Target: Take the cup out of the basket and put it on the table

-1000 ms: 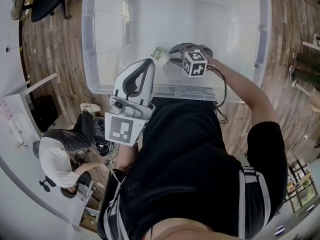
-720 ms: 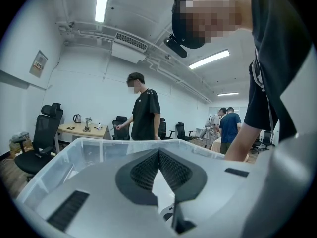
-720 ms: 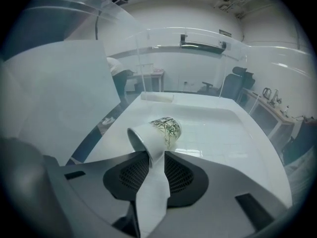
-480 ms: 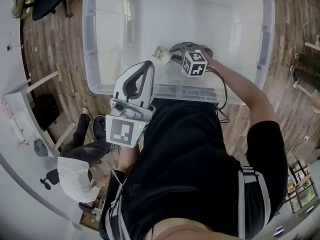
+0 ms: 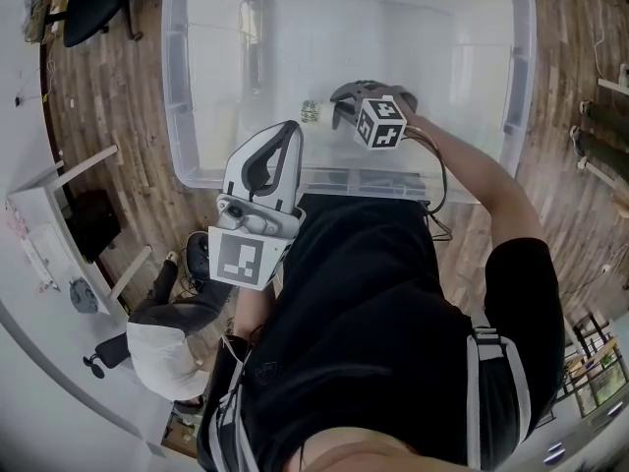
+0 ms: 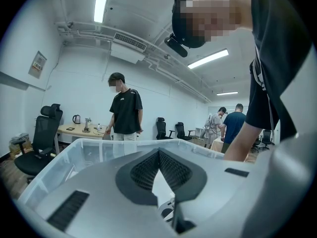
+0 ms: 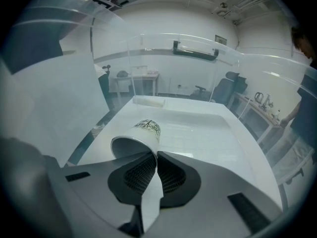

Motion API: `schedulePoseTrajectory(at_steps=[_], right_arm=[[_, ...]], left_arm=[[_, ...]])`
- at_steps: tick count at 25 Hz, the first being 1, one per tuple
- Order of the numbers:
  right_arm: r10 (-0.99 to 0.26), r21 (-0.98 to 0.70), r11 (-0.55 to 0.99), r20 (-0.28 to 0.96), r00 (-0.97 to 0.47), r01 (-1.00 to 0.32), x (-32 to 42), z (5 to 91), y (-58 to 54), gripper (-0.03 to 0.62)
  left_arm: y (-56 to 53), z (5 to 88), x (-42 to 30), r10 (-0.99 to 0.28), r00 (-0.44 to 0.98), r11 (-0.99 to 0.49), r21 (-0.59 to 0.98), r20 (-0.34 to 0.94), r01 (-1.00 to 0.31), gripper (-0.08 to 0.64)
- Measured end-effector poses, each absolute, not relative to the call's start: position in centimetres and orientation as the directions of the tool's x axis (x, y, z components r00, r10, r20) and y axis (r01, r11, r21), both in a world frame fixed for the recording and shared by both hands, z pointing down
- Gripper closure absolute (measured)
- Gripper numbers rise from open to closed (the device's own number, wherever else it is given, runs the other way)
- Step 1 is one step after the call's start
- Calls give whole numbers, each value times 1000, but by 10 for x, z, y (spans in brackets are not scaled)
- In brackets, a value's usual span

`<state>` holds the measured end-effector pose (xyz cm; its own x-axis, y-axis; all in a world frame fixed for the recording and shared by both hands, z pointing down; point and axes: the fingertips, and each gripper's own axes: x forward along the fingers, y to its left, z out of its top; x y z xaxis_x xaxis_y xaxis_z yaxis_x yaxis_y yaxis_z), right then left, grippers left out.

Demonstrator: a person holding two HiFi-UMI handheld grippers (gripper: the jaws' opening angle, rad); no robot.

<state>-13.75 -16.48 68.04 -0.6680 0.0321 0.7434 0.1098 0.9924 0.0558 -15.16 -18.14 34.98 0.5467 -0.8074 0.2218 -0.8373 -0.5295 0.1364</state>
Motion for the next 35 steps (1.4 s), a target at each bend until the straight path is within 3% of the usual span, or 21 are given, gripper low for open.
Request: schedulePoseTrajectory(at_steps=[17, 35], right_arm=[[-96, 43, 995, 675, -732, -92, -130, 591, -207, 566], [-358, 60, 921, 521, -775, -385, -88, 465, -213, 566]], left_arm=[[-177, 341, -144, -801, 578, -557, 159, 157, -815, 541], [-162, 334, -140, -784, 609, -593, 146, 116, -792, 541]])
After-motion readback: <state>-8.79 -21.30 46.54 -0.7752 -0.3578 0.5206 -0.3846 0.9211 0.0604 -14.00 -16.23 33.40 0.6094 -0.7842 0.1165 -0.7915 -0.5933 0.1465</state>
